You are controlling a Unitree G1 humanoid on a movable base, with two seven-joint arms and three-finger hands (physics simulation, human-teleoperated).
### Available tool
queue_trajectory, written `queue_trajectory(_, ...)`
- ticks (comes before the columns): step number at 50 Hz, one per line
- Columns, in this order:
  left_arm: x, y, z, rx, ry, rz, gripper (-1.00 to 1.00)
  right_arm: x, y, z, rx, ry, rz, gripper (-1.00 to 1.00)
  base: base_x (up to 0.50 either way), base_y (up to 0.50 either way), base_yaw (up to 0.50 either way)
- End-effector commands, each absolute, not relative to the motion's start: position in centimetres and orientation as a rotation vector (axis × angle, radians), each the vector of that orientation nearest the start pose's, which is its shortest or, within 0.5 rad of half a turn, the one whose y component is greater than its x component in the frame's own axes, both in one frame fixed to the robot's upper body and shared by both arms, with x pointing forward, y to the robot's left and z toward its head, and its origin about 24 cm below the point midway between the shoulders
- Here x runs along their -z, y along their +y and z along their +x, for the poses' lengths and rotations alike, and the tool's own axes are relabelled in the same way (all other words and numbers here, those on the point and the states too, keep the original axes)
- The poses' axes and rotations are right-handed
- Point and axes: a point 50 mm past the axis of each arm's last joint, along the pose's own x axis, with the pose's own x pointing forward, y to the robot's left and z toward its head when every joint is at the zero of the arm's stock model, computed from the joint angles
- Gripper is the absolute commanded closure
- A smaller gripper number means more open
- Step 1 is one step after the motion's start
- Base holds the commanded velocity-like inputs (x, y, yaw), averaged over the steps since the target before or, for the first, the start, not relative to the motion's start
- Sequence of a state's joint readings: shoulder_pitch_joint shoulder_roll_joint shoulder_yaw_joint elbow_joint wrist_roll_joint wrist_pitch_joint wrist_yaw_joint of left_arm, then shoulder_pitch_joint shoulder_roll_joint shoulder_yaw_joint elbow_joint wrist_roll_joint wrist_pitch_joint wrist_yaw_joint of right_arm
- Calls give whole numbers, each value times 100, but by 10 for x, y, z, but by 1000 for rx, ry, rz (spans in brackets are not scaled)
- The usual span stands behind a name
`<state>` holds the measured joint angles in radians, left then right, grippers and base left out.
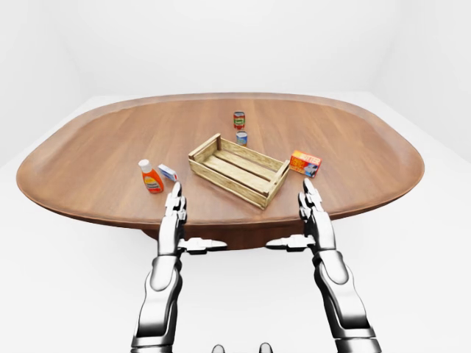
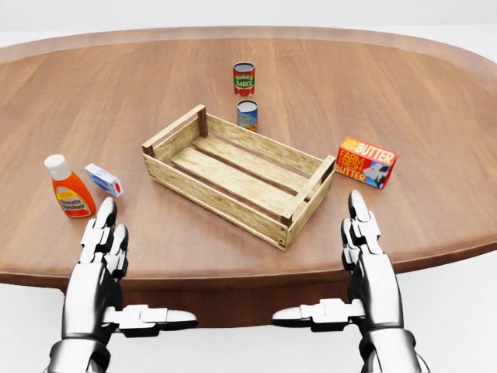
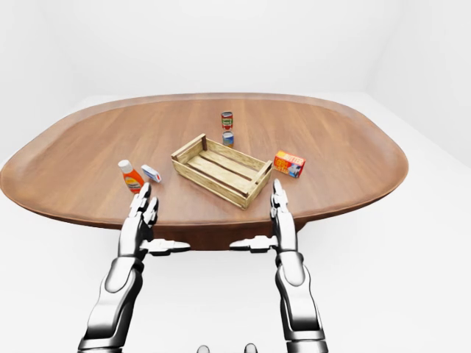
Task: Pick up the butter and put it in the tray.
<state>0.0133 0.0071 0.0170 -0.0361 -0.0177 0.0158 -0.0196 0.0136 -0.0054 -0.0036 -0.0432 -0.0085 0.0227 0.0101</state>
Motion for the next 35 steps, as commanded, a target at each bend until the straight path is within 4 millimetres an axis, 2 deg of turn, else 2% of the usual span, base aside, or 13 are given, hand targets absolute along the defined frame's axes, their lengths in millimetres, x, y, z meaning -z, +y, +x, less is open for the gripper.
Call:
queue_trajectory(1, -68, 165, 236, -25, -76, 7, -100, -82, -153, 230, 17, -124, -87, -100, 0, 0, 0)
queue_trajectory(5, -88, 167, 222, -45, -147, 26, -100, -110, -152, 210, 37, -243, -120, -100, 0, 0, 0)
queue_trajectory(8, -102, 169, 211, -60, -208, 39, -100, -124, -151, 199, 44, -298, -127, -100, 0, 0, 0)
queue_trajectory(19, -147, 176, 171, -116, -387, 76, -100, -155, -147, 172, 61, -428, -183, -100, 0, 0, 0)
queue_trajectory(22, -158, 182, 160, -159, -432, 61, -100, -152, -151, 173, 80, -413, -200, -100, 0, 0, 0)
queue_trajectory(27, -163, 183, 154, -169, -447, 87, -100, -149, -155, 173, 99, -399, -185, -100, 0, 0, 0)
queue_trajectory(35, -158, 185, 160, -167, -431, 79, -100, -155, -154, 168, 94, -420, -188, -100, 0, 0, 0)
